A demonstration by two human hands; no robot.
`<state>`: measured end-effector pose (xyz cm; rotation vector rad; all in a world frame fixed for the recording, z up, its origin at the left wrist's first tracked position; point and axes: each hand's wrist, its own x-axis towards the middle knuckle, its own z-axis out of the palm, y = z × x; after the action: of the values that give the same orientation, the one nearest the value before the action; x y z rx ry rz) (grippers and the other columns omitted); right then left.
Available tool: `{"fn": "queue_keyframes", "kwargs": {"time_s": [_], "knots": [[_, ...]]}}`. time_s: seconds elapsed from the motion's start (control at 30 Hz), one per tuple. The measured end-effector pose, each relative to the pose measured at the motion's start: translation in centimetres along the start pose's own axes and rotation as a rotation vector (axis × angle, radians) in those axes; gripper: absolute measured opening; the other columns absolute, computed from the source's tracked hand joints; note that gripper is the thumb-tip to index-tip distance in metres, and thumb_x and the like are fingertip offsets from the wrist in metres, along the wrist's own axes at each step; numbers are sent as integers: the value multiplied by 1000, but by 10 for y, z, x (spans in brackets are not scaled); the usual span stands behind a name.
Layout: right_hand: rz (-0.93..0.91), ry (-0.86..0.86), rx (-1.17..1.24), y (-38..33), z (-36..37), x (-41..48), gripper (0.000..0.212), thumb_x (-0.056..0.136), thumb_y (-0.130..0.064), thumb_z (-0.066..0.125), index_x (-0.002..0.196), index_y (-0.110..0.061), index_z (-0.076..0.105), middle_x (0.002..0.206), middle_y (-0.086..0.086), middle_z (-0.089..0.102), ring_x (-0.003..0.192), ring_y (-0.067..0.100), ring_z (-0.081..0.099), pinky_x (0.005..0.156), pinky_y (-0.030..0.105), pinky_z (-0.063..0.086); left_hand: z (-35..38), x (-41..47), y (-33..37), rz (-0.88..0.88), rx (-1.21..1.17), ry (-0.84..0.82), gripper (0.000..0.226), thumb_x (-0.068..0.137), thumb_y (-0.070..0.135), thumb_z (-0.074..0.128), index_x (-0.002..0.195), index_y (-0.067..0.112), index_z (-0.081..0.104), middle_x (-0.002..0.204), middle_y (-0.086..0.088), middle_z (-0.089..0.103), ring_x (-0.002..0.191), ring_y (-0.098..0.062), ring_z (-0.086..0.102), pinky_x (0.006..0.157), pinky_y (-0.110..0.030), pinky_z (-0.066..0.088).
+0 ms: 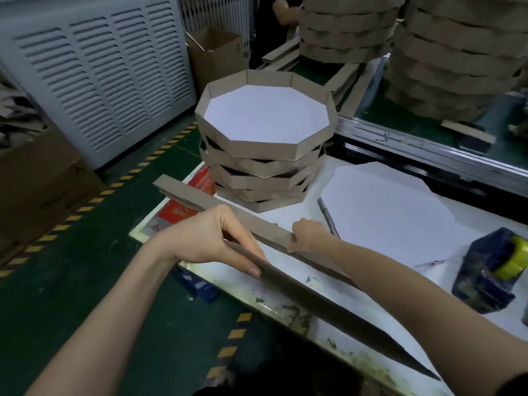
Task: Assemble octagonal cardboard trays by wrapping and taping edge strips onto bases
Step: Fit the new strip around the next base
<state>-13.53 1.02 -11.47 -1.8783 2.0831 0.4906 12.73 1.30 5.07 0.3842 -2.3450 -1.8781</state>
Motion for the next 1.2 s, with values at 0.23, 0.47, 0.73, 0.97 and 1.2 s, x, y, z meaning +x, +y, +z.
{"fn": "queue_keyframes", "kwargs": {"time_s": [0.23,0.47,0.73,0.97,1.2], "knots": [[3,-18,72,-3,-3,7,49,79,-41,77,110,-8,61,96,5,56,83,23,58,68,32,49,-3,5,-3,-5,-9,0,21,75,20,82,96,21,79,97,-1,76,91,-21,72,85,-27,55],[46,-174,57,-17,-17,26,43,75,-48,74,83,-11,53,89,3,55,83,23,59,80,34,57,-6,11,-3,-2,-36,2,21,76,21,82,96,20,78,96,-2,76,91,-21,72,85,-29,55],[-49,10,105,-31,-4,45,51,85,-48,71,114,-7,60,107,8,61,95,27,62,70,32,44,-8,13,-4,-17,-28,21,23,76,18,81,98,16,77,97,-4,76,92,-22,72,87,-33,55],[-72,20,224,-32,-14,48,41,78,-38,76,93,-11,51,94,6,56,81,22,53,66,31,44,-7,16,-5,-23,-19,43,22,75,22,82,96,18,78,97,-4,76,92,-24,72,87,-38,56],[-20,204,238,-14,-31,37,65,80,-67,57,127,-23,51,101,2,66,88,26,63,72,36,52,-7,18,-4,-30,19,61,20,76,24,82,95,20,79,96,-6,76,91,-26,72,85,-38,57]]}}
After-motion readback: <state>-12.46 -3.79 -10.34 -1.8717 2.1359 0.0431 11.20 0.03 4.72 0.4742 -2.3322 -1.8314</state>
